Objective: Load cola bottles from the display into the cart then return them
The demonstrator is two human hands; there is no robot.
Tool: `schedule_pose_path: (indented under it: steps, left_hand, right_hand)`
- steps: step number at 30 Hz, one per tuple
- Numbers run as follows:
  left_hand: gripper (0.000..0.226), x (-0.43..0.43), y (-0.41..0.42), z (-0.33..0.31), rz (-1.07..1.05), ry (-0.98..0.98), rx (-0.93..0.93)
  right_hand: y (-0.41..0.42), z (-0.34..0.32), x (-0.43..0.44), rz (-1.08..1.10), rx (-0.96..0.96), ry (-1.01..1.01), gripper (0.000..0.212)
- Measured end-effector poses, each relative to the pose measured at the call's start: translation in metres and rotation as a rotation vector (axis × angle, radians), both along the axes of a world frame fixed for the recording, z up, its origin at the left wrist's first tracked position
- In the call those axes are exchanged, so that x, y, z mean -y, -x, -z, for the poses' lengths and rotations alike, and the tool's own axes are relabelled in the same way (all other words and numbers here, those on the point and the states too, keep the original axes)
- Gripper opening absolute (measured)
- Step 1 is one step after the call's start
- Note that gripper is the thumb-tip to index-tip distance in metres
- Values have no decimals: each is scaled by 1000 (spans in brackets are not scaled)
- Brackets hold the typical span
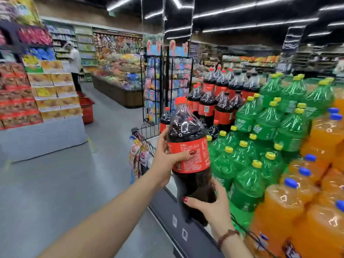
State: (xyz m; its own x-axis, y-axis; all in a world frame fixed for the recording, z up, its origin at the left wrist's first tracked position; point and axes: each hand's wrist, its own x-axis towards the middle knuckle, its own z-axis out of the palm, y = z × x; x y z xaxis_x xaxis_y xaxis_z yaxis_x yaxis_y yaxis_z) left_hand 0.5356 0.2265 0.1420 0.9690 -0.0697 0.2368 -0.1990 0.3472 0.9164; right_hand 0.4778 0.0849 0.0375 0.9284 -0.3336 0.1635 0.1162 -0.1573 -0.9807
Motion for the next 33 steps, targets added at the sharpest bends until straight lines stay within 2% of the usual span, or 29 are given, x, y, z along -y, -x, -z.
schedule_pose_path:
  steps: [4, 9, 16, 20, 24, 28, 33]
  left_hand:
    - [103, -23, -67, 3, -1, -24, 13]
    - [99, -52, -162, 6, 67, -35, 16]
    - [102, -62, -275, 8, 143, -60, 0]
    - [110, -49, -324, 21, 165, -72, -5]
    - [108, -29, -363, 37, 232, -140, 12]
    - [117, -16, -394, 56, 282, -236, 5]
    - [111, -4, -425, 83, 328, -336, 45]
  right_hand:
    - [-70, 3, -22, -18, 8, -24, 108]
    - [-156, 4, -53, 19, 17, -10, 97]
    - [-253, -2, -66, 55, 30, 37, 59]
    - [-292, 3, -59, 99, -4, 44, 65]
    - [-326, 17, -43, 131, -57, 56, 59]
    - [-352, 39, -33, 156, -111, 87, 55]
    - [-376, 66, -24, 203, -197, 77, 59]
